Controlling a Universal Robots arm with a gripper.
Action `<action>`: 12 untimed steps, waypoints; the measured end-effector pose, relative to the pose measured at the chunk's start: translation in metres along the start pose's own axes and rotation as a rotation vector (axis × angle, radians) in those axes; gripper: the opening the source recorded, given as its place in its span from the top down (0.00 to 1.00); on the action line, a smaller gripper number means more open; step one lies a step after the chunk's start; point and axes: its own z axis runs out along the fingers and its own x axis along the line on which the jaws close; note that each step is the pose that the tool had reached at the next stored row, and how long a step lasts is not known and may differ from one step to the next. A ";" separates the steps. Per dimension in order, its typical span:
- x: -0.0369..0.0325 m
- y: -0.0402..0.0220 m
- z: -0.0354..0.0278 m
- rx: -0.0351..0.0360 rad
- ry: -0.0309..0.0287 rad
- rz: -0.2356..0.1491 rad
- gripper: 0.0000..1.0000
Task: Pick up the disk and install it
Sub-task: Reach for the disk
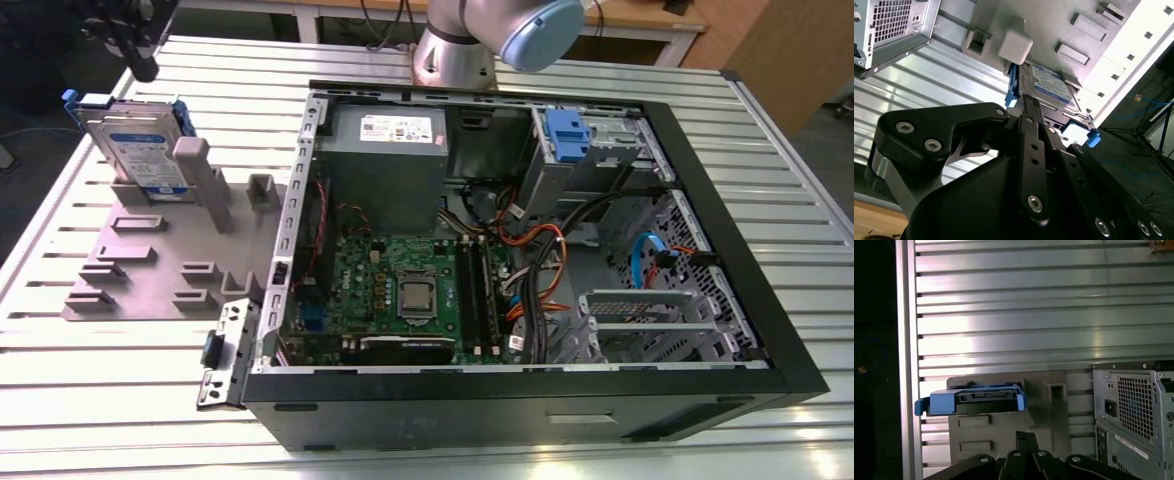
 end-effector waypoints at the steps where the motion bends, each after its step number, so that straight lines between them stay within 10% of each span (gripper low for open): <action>1: 0.0034 0.0011 0.0004 -0.0001 -0.0001 0.000 0.89; 12: 0.0466 0.0119 0.0090 0.0001 0.0001 0.000 0.89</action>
